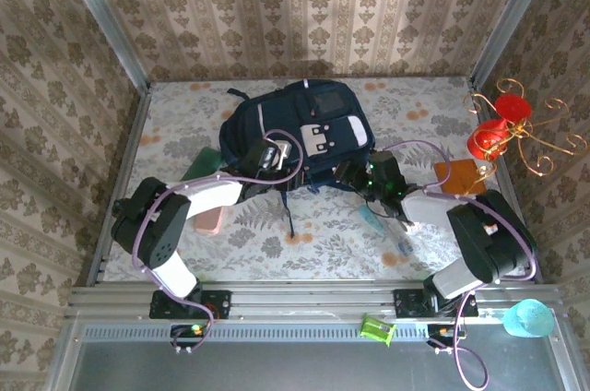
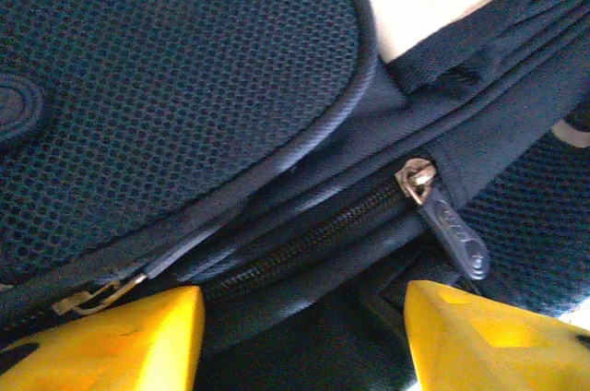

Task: Pack the student bag

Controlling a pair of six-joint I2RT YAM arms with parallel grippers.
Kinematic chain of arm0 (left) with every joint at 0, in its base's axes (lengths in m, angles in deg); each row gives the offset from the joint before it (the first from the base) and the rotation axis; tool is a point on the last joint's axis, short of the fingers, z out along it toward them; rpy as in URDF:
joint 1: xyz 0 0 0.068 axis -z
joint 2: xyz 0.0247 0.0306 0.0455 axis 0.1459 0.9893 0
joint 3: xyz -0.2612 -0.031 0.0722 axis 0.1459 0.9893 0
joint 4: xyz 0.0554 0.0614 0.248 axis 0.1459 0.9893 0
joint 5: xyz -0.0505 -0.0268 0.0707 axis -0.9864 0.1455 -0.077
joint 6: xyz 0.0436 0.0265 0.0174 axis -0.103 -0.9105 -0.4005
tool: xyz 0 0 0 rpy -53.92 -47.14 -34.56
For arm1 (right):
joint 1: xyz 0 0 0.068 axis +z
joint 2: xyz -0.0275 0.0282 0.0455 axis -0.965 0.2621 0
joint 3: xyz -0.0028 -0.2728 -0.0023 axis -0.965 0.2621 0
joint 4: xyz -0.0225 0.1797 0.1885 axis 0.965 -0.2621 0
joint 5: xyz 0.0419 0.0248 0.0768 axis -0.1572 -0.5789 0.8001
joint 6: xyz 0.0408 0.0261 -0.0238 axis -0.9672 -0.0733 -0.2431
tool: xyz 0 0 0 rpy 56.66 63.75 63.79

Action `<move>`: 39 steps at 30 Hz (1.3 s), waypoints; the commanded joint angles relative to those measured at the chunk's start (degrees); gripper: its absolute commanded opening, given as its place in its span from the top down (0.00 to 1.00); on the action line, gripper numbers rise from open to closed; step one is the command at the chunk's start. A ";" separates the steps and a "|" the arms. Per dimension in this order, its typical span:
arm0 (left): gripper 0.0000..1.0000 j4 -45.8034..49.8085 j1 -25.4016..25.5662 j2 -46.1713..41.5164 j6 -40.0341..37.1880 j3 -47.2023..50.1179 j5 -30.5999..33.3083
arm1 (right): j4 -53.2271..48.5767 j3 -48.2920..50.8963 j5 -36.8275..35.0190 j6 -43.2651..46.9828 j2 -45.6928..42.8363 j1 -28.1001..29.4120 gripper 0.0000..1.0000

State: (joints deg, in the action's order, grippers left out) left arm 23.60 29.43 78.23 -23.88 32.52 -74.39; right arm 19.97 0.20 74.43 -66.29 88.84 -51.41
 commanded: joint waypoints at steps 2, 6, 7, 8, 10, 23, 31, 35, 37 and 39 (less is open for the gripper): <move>0.36 1.02 3.80 -4.37 2.20 0.19 3.18 | 4.84 -3.00 -0.56 -1.80 3.87 0.07 0.41; 0.35 3.90 6.06 -3.65 3.30 -1.82 8.49 | 8.41 -2.50 0.10 -3.54 5.36 0.97 0.69; 0.35 5.13 6.33 -2.85 2.98 -2.87 9.83 | 8.94 -2.27 0.10 -3.65 5.49 1.33 0.73; 0.36 6.20 6.55 -2.07 2.88 -3.70 10.73 | 9.57 -2.08 0.06 -3.79 5.32 1.62 0.76; 0.38 8.41 6.82 -0.25 2.25 -6.09 12.19 | 10.82 -1.24 -0.37 -4.22 4.93 2.25 0.80; 0.37 15.89 8.04 8.47 -0.94 -13.57 20.50 | 13.90 0.78 -0.87 -4.72 5.00 3.64 0.82; 0.45 18.36 8.23 11.39 -2.35 -16.55 21.08 | 14.89 1.39 -0.75 -4.91 6.13 3.67 0.84; 0.54 19.36 8.22 10.48 -3.67 -17.47 21.95 | 14.52 1.57 -1.04 -4.45 6.13 3.61 0.85; 0.57 19.88 8.20 10.14 -4.38 -18.00 22.30 | 14.61 1.61 -1.04 -4.41 6.25 3.58 0.85; 0.60 20.55 8.10 10.05 -4.91 -18.54 22.31 | 14.61 1.57 -0.97 -4.42 6.28 3.58 0.86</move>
State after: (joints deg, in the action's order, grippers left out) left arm 40.80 37.83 88.30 -27.07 15.42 -54.89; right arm 32.28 0.96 73.77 -70.97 94.69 -48.28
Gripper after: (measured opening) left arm 0.411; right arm 0.146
